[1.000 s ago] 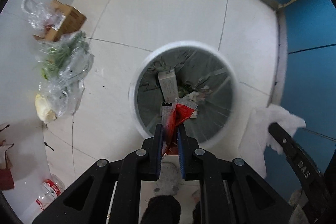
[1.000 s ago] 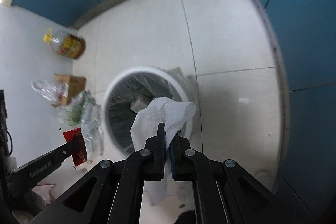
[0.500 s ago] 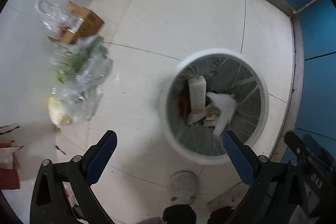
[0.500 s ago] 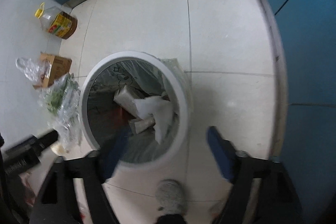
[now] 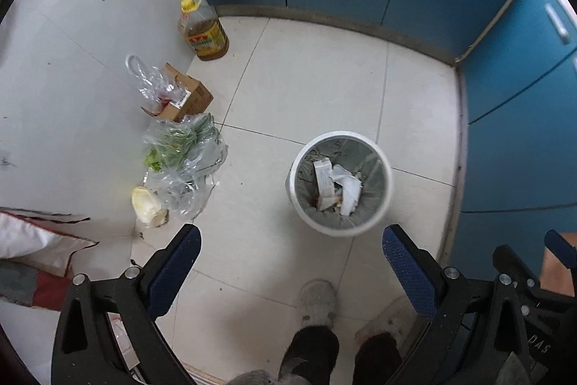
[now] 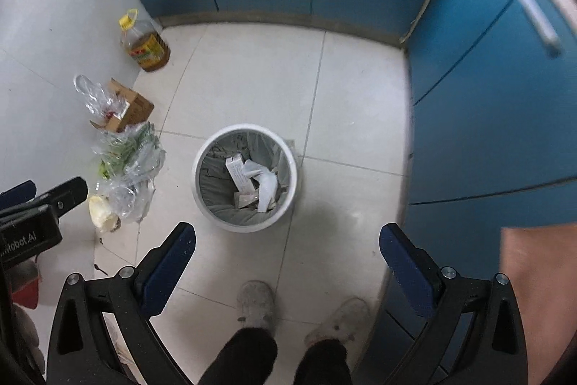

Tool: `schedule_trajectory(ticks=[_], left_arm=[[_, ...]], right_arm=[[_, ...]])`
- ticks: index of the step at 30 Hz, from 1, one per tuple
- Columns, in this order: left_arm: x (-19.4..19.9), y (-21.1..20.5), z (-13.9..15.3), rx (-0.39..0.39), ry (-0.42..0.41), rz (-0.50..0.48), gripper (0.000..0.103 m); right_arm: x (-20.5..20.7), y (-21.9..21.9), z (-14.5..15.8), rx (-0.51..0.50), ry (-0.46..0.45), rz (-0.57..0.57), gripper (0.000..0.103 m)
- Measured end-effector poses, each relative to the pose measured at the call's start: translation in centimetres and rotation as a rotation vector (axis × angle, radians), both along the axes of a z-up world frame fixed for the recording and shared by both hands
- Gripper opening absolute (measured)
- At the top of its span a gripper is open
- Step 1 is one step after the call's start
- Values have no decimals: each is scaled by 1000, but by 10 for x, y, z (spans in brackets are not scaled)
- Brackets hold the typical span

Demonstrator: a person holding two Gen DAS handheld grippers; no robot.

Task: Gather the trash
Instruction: 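Raise both empty tools away from the bin toward the counter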

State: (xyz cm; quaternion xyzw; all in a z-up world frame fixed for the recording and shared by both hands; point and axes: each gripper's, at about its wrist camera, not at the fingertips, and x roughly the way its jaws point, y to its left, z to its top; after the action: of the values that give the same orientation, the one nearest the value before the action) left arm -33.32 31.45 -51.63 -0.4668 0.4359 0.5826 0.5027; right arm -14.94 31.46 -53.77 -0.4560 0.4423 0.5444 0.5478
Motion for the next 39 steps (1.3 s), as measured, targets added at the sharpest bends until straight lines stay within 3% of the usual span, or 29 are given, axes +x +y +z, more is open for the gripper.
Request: schedule_trajectory(ticks=[10,19,25,32,35,39], left_arm=[[10,-64,153,91,-48,-53,103],[23,-113,239,176,-84,-101,103],[28,-130,265,215,-82,-96,103],[71,-130,303,348,79,-123,103],[102,-125,315,390,50,-169,103],[174,-119,323,399,-52,-317,103]], right_arm=[[15,-71,180,93,13,-21,103],[18,-126,293,210,35,-24,103],[36,-148,332,264,99,-72,103],[89,-168,364,365,261,-202,103],[130,-182,379,426,276,-292,103],[204,-210,386,455,285,-457,103]])
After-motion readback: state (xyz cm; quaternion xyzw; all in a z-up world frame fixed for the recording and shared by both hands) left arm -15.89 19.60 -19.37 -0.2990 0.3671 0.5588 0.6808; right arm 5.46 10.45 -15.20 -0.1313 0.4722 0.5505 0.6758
